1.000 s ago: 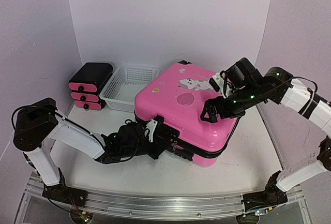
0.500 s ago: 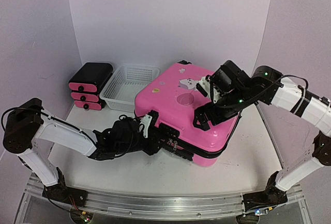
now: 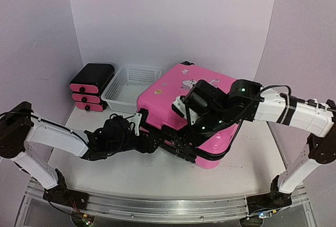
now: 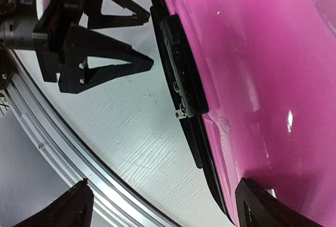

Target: Open, take out, and arrange the luggage

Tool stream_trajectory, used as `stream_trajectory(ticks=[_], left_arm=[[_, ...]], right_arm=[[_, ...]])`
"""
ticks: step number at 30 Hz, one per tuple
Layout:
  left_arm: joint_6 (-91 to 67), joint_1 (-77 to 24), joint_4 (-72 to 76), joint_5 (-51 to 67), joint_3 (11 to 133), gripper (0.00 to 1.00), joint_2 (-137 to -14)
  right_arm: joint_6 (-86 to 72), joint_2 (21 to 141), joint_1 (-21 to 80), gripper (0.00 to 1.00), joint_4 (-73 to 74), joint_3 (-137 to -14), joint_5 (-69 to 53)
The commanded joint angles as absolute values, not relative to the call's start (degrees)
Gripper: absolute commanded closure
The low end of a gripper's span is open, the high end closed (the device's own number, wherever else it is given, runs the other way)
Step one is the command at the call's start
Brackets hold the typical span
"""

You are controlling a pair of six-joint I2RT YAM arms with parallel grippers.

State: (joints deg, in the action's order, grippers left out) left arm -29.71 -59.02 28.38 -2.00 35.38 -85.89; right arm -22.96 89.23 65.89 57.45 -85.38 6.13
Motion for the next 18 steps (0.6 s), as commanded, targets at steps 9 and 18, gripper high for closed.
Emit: stream_trajectory(ticks=[9, 18], left_arm=[[-21.1, -64.8, 28.4, -3.1, 42.9, 0.44, -89.8], [-21.8, -68.3, 28.4, -13.6, 46.6, 0.58, -95.6]], right_arm=[[-21.8, 87.4, 67.2, 0.03, 59.0, -90.6, 20.1], [-23.7, 85.2, 67.1, 0.02, 58.5, -87.7, 21.0]])
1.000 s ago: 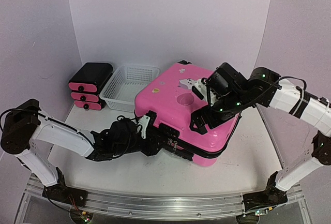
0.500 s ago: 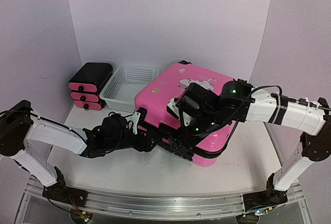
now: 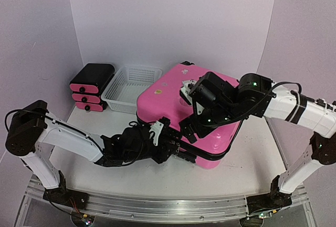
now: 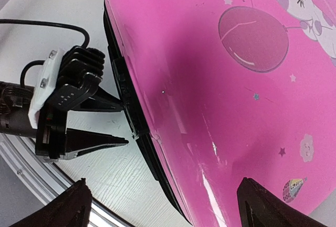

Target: Open, take out, and arrange the luggage

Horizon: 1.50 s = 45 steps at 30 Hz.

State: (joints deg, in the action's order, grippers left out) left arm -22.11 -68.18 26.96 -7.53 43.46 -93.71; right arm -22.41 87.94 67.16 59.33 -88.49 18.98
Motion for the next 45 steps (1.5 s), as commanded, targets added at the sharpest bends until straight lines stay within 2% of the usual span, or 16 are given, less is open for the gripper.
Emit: stream_trajectory(ticks=[1, 3, 5, 7, 10, 12, 15, 19, 21, 28, 34, 42, 45], left_arm=[[-22.0, -68.4, 28.4, -14.0, 46.8, 0.60, -96.0], [-22.6, -68.4, 28.2, -14.4, 46.5, 0.63, -96.0], [-24.8, -68.2, 28.3, -16.0, 44.3, 0.60, -94.4], [-25.0, -67.7, 28.0, -14.8, 42.3, 0.54, -92.3], [-26.1, -66.6, 25.7, -13.5, 39.2, 0.45, -87.4], [-27.4, -64.8, 22.0, -11.8, 37.9, 0.40, -83.5], [-28.8, -60.4, 16.5, -8.2, 36.9, 0.35, -77.9], [-28.3, -55.4, 9.4, -0.7, 38.2, 0.25, -71.0], [-25.8, -55.0, 4.7, -0.2, 40.1, 0.22, -68.4], [-24.2, -52.4, -10.4, -0.4, 45.8, 0.16, -64.1], [-23.1, -50.6, -21.0, 0.7, 53.6, 0.10, -66.8], [-22.7, -45.5, -23.0, 7.8, 57.0, 0.09, -66.2], [-22.5, -44.8, -23.2, 8.9, 57.9, 0.09, -65.6]], right_arm=[[-24.0, 85.0, 67.1, 0.03, 58.2, -87.4, 20.6], [-24.8, 84.7, 67.1, 0.07, 57.7, -86.8, 18.2], [-26.4, 84.9, 67.2, 0.12, 56.7, -86.2, 13.4], [-29.7, 84.6, 67.4, 0.15, 53.4, -83.5, 8.9], [-36.6, 84.6, 67.7, 0.30, 44.9, -77.5, 4.3], [-40.7, 86.5, 68.5, 0.36, 42.1, -76.2, 3.6], [-45.7, 90.4, 71.3, 0.43, 42.9, -77.9, 12.4], [-56.0, 93.7, 73.3, 0.45, 44.0, -76.9, 26.3], [-60.8, 95.5, 73.9, 0.51, 45.1, -77.2, 31.2], [-72.3, 101.5, 76.2, 0.54, 49.5, -80.5, 44.9], [-75.9, 107.3, 76.4, 0.56, 49.7, -84.2, 47.3], [-81.1, 112.6, 76.5, 0.55, 49.4, -86.4, 46.9], [-82.9, 113.7, 76.5, 0.59, 49.4, -86.5, 47.7]])
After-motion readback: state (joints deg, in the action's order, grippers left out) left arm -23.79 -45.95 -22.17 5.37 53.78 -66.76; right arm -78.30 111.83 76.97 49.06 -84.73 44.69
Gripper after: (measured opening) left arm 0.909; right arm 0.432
